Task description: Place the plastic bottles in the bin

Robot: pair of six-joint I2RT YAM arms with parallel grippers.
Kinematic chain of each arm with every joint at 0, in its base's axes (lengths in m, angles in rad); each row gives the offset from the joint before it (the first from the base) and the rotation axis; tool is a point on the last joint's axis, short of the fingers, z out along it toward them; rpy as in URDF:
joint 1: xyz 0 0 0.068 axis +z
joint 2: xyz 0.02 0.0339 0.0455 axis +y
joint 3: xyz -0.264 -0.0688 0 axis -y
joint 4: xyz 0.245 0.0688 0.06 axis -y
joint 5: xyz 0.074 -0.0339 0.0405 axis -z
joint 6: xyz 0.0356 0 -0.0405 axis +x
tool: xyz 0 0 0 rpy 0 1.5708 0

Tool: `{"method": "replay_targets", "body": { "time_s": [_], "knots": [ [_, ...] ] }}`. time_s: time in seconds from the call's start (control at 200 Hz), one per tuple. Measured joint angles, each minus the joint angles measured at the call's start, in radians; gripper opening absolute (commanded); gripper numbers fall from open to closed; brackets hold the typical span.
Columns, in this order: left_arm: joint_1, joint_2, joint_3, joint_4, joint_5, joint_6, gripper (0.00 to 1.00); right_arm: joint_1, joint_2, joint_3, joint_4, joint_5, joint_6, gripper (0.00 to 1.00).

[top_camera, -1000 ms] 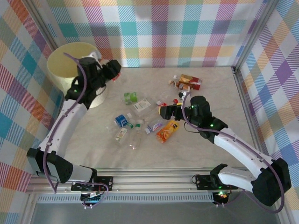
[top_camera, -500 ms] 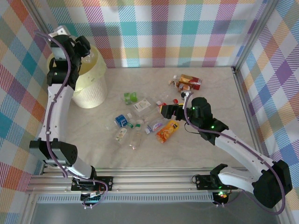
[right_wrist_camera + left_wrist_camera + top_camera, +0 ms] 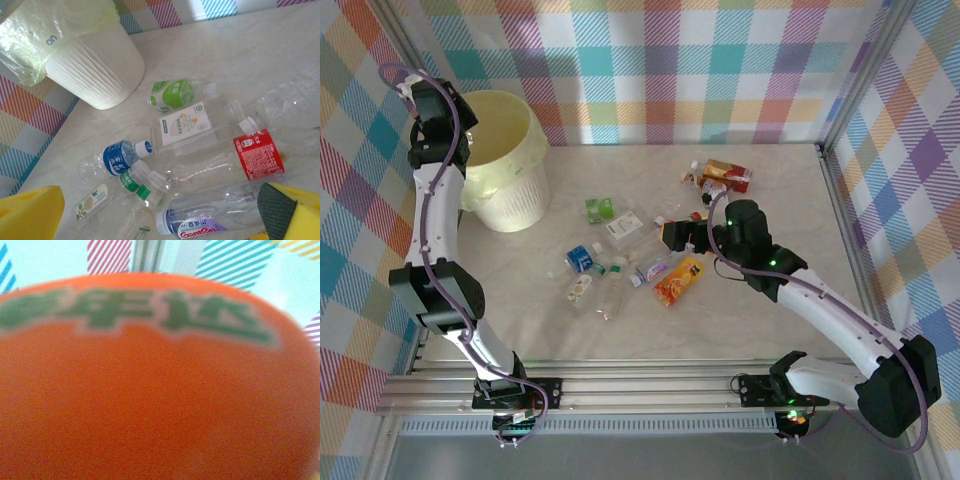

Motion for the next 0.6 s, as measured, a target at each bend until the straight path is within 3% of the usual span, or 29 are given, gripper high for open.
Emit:
{"method": "replay_targets", "body": {
  "time_s": [0.355, 0.6],
  "knots": [
    [0.027, 0.104, 0.069, -0.025, -0.138, 0.026, 0.53, 0.000, -0.001, 0.014, -0.069, 0.056, -0.018, 1.00],
    [0.028, 0.179, 0.174, -0.121, -0.201, 0.014, 0.64, 0.000, -0.038, 0.013, -0.107, 0.130, -0.019, 1.00]
  ]
}}
